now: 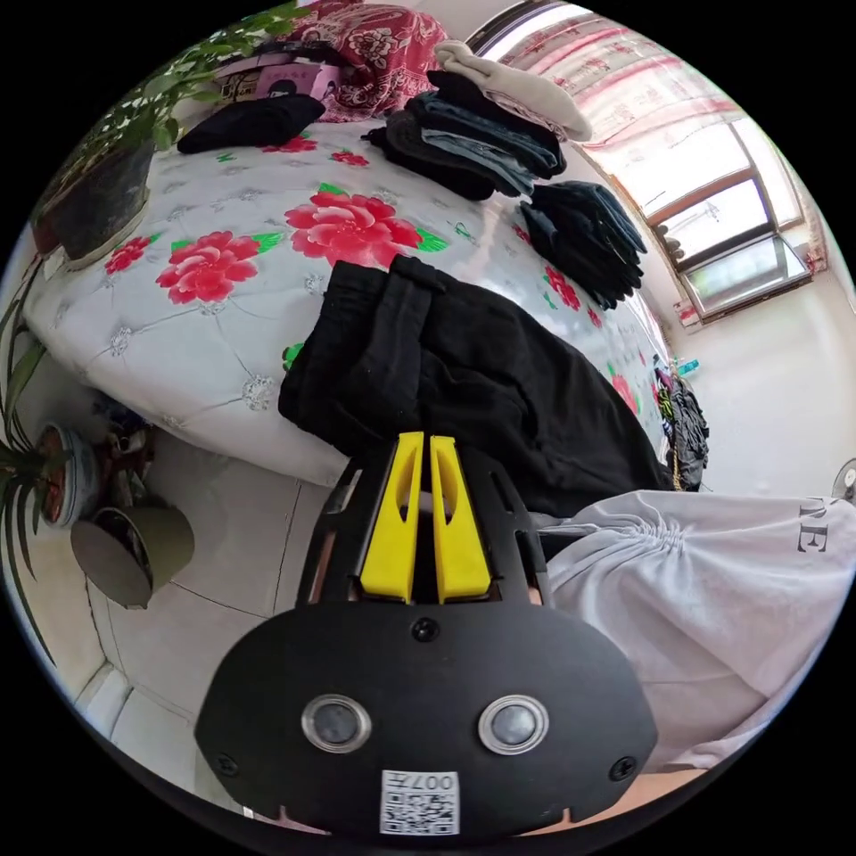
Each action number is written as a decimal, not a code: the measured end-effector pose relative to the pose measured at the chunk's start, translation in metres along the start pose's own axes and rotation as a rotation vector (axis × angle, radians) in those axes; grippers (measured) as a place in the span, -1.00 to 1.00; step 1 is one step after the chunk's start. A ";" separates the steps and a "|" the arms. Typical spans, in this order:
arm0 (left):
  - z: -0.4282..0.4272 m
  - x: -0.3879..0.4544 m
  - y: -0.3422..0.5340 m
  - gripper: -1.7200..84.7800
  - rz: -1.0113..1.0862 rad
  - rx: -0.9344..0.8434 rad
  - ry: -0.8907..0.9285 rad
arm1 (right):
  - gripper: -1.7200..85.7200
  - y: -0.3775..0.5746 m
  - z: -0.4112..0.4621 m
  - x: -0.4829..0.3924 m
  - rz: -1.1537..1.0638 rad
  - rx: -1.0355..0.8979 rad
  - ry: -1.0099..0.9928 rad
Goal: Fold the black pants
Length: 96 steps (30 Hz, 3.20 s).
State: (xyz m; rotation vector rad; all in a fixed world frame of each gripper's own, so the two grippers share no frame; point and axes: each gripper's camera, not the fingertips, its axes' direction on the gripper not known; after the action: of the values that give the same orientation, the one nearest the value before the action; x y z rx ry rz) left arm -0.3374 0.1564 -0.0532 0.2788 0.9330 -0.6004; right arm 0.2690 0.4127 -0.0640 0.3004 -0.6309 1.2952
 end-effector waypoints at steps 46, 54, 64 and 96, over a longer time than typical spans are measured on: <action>-0.044 0.011 0.051 -0.88 0.070 0.235 -0.166 | -0.83 0.168 0.305 -0.317 -1.078 -0.627 -0.275; 0.086 0.131 -0.039 -0.81 0.473 0.109 0.113 | -0.94 0.259 0.358 -0.328 -1.321 -0.844 -0.267; 0.258 0.219 -0.065 -0.83 0.869 -0.276 -0.033 | -0.85 0.198 0.409 -0.315 -1.172 -0.754 -0.035; 0.245 0.114 -0.006 -0.98 0.642 -0.050 0.241 | -0.86 0.079 0.581 -0.289 -0.240 -1.415 -0.431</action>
State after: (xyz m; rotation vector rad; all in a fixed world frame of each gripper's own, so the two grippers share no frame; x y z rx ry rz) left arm -0.1257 -0.0055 -0.0051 0.5856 1.0186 0.0498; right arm 0.0007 -0.1122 0.2184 -0.5233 -1.6455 0.3190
